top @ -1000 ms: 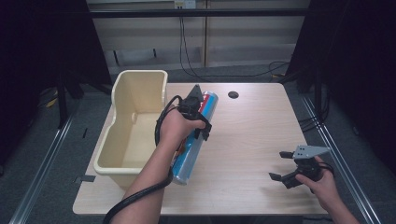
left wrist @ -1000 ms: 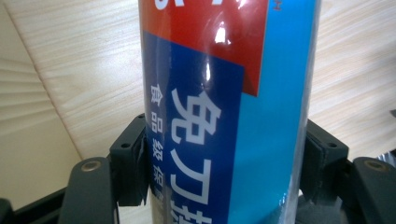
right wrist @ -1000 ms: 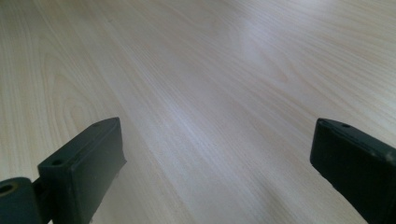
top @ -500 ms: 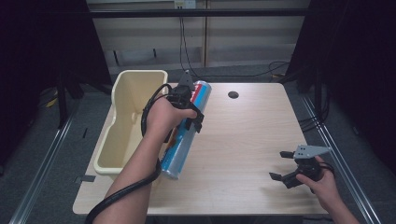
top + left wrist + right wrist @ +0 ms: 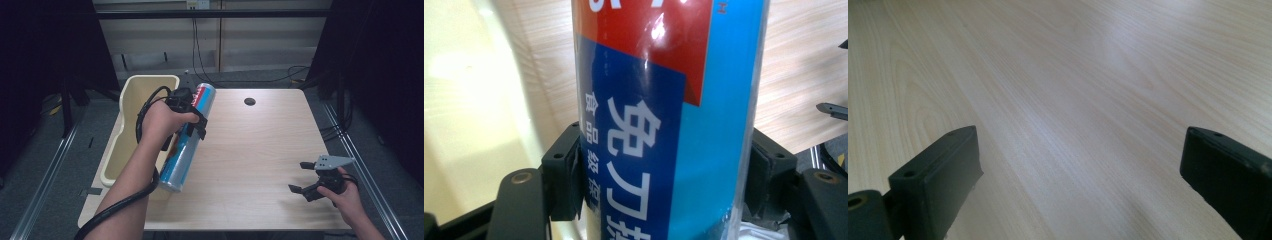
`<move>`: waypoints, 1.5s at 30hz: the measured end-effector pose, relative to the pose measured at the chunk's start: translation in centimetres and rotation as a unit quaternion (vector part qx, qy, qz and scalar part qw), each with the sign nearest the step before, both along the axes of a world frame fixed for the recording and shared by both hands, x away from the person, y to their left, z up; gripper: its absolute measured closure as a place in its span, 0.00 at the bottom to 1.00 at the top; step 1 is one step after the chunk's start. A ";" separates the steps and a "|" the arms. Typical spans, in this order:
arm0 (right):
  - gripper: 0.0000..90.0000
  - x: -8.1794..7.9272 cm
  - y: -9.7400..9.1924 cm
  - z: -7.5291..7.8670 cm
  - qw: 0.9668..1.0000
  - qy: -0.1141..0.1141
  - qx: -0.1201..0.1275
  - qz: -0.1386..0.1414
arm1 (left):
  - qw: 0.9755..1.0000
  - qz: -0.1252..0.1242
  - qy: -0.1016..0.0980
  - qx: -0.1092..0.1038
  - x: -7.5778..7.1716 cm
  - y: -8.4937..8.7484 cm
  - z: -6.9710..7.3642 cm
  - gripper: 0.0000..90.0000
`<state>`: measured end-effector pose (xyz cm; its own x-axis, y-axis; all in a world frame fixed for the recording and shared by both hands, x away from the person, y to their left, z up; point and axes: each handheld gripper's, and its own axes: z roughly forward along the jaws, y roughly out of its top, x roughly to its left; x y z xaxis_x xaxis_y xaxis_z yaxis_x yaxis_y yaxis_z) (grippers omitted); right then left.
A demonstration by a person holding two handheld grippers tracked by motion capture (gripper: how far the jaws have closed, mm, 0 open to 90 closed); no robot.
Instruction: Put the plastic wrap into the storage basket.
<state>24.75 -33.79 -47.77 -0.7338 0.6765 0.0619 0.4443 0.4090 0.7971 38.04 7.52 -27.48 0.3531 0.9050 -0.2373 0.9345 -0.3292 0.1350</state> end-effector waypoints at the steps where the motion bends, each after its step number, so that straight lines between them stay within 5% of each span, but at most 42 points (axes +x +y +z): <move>1: 0.03 0.0 0.0 0.0 1.000 0.002 0.002 0.003 | 1.000 0.004 0.001 0.001 0.0 0.2 0.1 0.36; 45: 0.03 0.1 0.4 -0.1 1.000 0.000 -0.004 0.005 | 0.998 0.066 -0.009 0.011 -0.1 6.4 2.7 0.36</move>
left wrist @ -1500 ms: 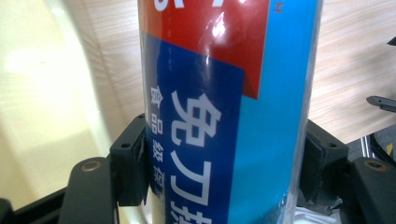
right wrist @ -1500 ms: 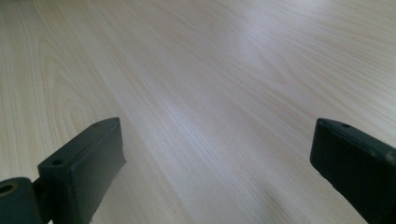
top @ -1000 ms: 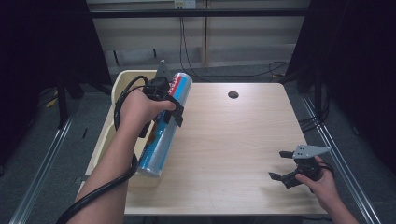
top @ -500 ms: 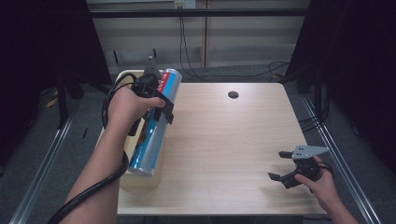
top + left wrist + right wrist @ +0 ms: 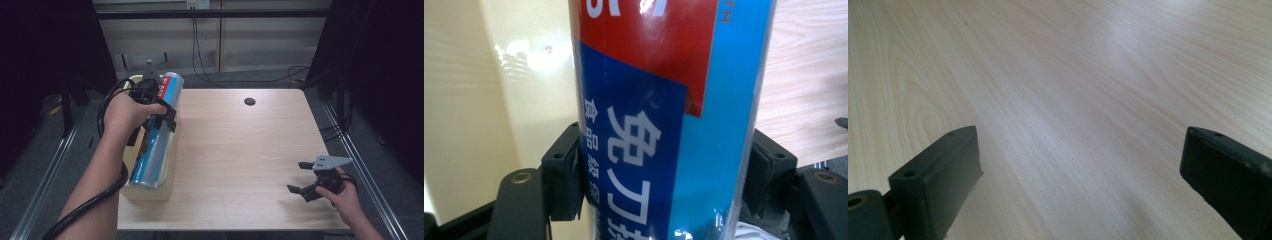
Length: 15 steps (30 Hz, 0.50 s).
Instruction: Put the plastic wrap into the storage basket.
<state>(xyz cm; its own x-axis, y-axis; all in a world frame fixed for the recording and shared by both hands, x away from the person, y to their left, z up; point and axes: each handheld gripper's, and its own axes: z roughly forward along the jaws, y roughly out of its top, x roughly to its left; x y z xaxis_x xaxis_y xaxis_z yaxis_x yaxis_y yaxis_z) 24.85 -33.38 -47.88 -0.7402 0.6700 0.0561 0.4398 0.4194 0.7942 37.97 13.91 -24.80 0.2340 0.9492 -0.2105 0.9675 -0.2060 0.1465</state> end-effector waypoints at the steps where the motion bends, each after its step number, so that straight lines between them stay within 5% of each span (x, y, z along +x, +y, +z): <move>1: 0.03 0.0 0.0 0.0 1.000 -0.001 0.000 0.000 | 1.000 0.000 0.000 0.002 0.0 0.2 0.0 0.36; 15: 0.03 0.0 -0.1 0.1 1.000 -0.002 0.004 -0.004 | 1.000 0.018 0.013 0.000 -0.4 1.9 -1.0 0.36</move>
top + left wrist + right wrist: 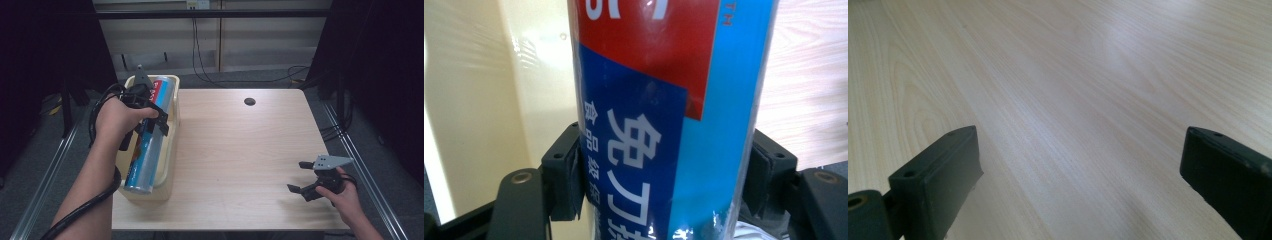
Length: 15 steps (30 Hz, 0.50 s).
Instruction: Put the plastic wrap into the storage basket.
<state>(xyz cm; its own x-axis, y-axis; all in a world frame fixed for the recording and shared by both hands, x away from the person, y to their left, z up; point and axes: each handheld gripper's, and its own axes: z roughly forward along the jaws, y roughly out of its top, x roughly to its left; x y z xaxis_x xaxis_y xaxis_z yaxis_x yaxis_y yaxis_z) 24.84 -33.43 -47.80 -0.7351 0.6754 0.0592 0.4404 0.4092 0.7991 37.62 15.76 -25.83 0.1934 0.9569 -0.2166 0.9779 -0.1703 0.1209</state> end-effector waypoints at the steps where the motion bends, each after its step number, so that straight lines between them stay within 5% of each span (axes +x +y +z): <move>1: 0.03 0.0 0.0 0.0 1.000 0.000 -0.001 -0.001 | 1.000 0.003 -0.001 0.003 0.0 0.1 -0.2 0.36; 15: 0.03 -0.1 -0.2 0.0 1.000 -0.001 0.000 -0.001 | 0.999 0.025 0.021 -0.010 -0.2 1.0 -3.3 0.36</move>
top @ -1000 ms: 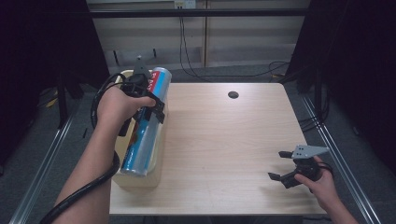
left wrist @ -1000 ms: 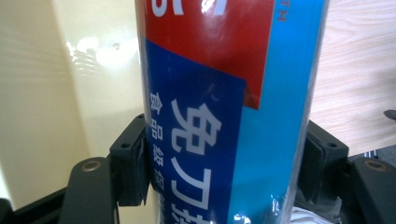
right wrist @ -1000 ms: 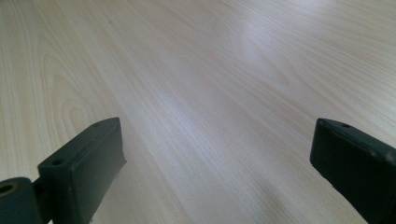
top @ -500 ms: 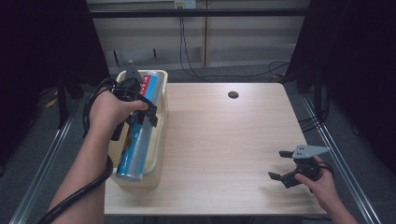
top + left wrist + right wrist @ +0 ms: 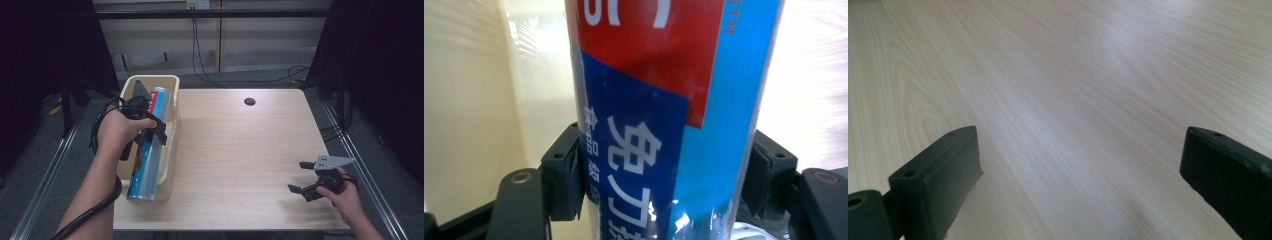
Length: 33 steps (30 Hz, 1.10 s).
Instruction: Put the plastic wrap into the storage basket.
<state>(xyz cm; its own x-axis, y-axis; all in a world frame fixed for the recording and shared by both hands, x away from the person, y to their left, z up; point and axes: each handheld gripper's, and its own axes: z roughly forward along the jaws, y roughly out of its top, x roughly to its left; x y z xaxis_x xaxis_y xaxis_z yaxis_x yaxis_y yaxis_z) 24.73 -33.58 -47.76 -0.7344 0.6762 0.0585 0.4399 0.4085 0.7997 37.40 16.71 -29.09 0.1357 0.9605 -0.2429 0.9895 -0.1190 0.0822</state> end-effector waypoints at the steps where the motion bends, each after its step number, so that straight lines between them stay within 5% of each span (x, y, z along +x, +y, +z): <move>1: 0.03 0.0 0.0 0.0 1.000 0.000 0.001 0.000 | 1.000 -0.002 0.000 0.001 0.0 0.1 -0.2 0.35; 33: 0.03 0.0 0.1 -0.2 1.000 0.005 -0.001 0.004 | 0.999 0.030 0.032 0.004 0.7 0.2 -3.6 0.35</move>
